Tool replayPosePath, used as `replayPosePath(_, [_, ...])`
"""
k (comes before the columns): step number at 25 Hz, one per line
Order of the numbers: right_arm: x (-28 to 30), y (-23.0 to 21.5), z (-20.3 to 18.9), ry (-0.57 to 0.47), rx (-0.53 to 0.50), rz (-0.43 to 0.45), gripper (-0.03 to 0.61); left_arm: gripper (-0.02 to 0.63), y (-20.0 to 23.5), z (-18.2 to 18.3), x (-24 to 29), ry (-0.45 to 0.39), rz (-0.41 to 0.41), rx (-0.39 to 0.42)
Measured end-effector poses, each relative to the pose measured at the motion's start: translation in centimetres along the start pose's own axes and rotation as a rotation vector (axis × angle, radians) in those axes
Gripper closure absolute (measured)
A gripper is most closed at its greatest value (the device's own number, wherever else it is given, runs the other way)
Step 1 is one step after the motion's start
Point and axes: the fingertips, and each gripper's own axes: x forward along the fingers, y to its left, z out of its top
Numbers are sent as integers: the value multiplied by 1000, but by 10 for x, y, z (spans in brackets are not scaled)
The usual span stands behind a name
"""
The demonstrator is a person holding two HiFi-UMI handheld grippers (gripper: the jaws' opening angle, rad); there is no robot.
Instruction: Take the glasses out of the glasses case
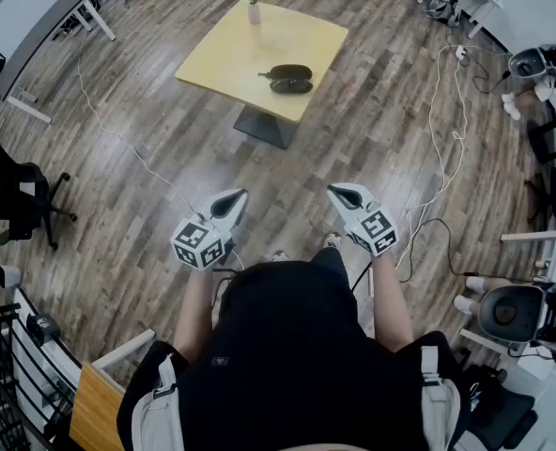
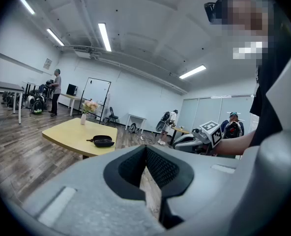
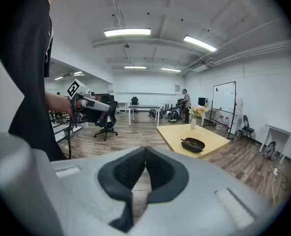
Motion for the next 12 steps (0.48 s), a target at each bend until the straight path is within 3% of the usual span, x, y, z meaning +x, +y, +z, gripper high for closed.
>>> replayPosePath(12, [6,-18,-2,-23,45,1,575,603,0,6,10,-14,-4,-9])
